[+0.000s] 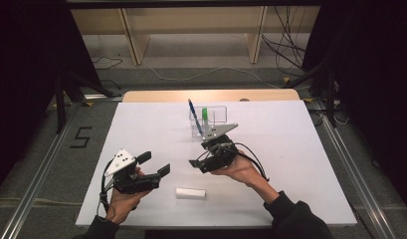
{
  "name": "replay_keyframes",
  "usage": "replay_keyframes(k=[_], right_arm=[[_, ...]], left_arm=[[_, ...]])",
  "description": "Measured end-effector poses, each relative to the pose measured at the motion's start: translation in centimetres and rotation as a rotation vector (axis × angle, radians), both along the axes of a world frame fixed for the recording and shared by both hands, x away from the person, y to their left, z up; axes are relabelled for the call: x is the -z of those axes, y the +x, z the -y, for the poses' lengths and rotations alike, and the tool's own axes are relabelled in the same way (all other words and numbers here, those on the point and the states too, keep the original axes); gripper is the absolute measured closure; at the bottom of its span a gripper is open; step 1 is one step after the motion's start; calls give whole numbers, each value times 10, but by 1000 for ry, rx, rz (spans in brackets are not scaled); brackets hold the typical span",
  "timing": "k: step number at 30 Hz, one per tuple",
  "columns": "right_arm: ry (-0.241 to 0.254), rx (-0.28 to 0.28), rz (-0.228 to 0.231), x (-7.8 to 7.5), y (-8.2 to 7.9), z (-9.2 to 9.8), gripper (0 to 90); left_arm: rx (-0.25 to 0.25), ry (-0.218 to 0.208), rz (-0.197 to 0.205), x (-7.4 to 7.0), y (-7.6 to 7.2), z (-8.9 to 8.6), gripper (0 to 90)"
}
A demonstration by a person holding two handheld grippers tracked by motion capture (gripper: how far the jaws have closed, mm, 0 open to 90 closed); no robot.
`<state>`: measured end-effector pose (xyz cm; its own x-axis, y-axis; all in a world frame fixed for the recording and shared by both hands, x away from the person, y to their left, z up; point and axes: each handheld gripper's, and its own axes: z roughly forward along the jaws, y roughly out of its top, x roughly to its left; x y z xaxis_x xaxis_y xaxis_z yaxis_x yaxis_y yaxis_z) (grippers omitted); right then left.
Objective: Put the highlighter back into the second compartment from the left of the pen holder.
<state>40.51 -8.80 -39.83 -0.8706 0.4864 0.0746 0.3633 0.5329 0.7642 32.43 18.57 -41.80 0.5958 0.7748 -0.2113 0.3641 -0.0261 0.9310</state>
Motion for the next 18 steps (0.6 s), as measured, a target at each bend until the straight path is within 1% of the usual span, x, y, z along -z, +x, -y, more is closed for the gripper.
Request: replay_keyframes(k=[3, 5, 8, 12, 18], right_arm=[[-18, -13, -2, 1, -4, -4, 259], [-26, -26, -8, 2, -6, -6, 258], [-45, -44, -7, 3, -10, -10, 254], [-50, -59, -9, 3, -12, -13, 254], [-74, -85, -20, 7, -16, -18, 248]], left_arm=[[-1, 3, -1, 0, 0, 1, 150], [-5, -5, 1, 0, 0, 1, 150], [-7, -4, -1, 0, 1, 0, 150], [-6, -3, 1, 0, 1, 0, 150], [-9, -6, 1, 0, 1, 0, 150]])
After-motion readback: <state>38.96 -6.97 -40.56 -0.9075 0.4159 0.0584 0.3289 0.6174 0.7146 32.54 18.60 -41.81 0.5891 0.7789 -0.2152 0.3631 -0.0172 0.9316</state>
